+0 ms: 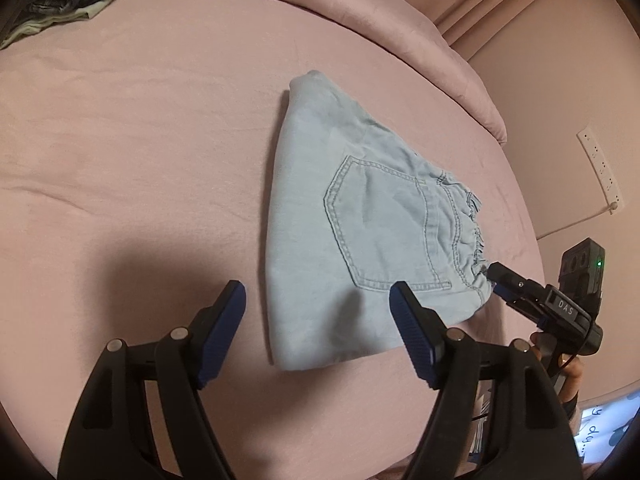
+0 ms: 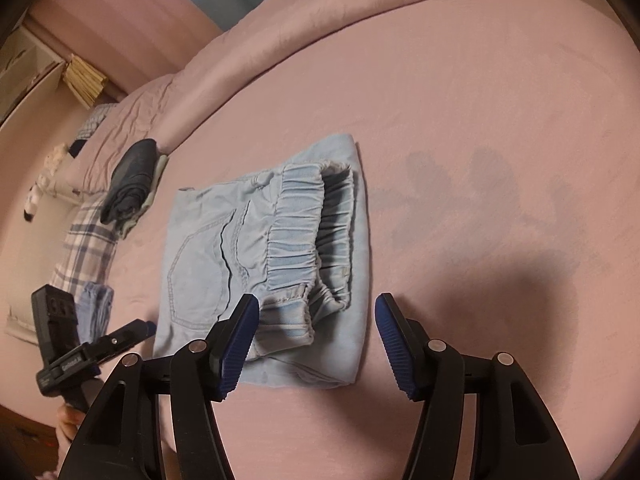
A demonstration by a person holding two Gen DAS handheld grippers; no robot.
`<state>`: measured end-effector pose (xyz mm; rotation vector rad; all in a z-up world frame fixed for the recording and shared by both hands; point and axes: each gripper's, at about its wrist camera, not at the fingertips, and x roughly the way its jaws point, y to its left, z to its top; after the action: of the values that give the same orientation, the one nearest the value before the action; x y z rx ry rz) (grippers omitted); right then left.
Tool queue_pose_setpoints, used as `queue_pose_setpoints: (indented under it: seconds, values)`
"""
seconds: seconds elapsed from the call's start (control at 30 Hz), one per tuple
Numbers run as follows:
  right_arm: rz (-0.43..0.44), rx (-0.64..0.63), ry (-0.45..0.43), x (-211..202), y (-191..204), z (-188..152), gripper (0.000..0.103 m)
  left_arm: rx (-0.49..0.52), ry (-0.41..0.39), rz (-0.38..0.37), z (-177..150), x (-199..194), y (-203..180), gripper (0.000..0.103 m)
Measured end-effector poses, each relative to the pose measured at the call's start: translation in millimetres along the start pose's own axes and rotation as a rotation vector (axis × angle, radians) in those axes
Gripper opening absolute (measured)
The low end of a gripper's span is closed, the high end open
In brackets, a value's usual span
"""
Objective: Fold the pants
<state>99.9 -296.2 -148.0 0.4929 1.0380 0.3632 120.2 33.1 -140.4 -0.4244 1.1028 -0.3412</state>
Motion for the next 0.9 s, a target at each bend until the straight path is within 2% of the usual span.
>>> queue_pose_setpoints:
  seconds: [0.33,0.9]
  values:
    - [0.036,0.030,0.034,10,-5,0,0.062,-0.009,0.035,-0.004,5,16,0,0.075]
    - [0.136,0.084,0.068,28,-19,11,0.075,-0.001,0.064,-0.036,16,31,-1,0.077]
